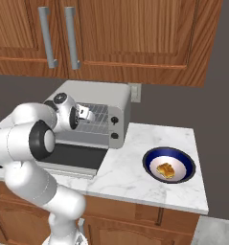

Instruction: Pick up the heated bread from the toaster oven and place it in the bowl. Then move the bread bowl to the dining counter.

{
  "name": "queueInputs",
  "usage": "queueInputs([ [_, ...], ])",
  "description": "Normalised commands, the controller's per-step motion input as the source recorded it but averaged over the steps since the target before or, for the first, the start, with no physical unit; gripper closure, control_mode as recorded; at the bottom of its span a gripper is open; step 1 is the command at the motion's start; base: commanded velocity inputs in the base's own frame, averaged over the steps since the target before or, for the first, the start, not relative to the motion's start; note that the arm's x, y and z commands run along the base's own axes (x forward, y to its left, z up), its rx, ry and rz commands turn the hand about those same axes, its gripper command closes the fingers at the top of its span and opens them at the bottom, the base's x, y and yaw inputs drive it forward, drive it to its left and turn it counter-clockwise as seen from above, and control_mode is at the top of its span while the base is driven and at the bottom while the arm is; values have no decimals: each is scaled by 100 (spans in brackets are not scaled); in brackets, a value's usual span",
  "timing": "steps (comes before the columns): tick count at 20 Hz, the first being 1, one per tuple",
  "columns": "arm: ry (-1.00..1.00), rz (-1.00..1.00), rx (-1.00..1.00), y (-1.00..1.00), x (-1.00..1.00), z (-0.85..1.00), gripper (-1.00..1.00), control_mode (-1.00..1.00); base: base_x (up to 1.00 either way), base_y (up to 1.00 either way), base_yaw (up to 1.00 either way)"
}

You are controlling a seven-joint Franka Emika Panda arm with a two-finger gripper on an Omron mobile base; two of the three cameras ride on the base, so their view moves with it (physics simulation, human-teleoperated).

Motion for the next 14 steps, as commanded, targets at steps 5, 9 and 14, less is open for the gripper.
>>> queueInputs([
  [5, 13, 0, -5, -11, -80, -52, -100, -100, 0, 0, 0],
  [9, 16, 0, -1, -17, -100, -46, -100, -100, 0, 0, 0],
  [14, 20, 0, 0, -21, -100, -51, -100, -100, 0, 0, 0],
])
